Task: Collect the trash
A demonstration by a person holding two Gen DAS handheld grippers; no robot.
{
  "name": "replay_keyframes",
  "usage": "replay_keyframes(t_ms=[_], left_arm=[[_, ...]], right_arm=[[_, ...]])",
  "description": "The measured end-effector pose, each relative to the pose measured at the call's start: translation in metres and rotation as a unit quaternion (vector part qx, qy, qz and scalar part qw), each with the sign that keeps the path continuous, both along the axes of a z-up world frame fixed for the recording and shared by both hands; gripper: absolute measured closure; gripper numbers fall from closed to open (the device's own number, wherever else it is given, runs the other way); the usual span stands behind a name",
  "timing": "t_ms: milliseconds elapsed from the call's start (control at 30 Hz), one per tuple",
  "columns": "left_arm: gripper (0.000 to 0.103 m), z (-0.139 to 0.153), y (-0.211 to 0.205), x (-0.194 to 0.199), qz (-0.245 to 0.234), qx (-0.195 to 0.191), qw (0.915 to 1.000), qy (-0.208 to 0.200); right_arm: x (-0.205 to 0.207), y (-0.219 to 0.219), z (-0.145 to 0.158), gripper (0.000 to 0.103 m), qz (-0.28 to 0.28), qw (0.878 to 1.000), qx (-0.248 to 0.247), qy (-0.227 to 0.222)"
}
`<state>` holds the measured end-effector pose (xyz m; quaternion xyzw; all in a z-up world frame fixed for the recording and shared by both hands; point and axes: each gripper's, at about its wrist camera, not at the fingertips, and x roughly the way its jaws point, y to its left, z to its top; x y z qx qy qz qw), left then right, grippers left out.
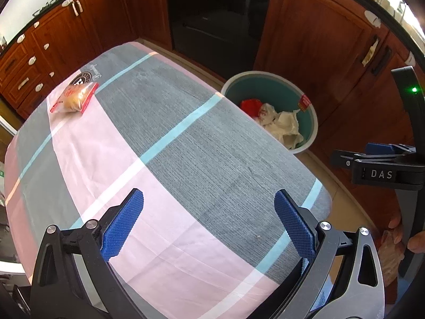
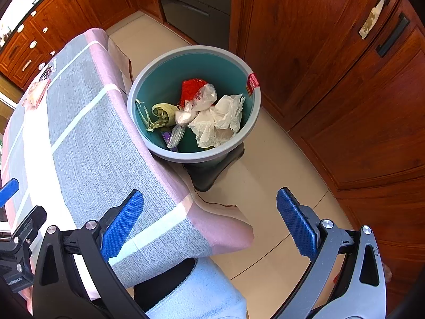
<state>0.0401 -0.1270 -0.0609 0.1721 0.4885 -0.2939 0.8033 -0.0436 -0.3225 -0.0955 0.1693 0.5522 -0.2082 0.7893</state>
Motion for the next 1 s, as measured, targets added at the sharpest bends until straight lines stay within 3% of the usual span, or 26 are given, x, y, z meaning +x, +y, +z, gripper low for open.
replay_keyframes(t_ms=[1000], left_arm=[[0.004, -0.0044, -0.0082, 0.004, 0.001, 0.022, 0.9997, 0.004]], right_arm=[[0.0095, -0.0012, -0.0064, 0.007, 0.001, 1.0, 0.008, 0.001]])
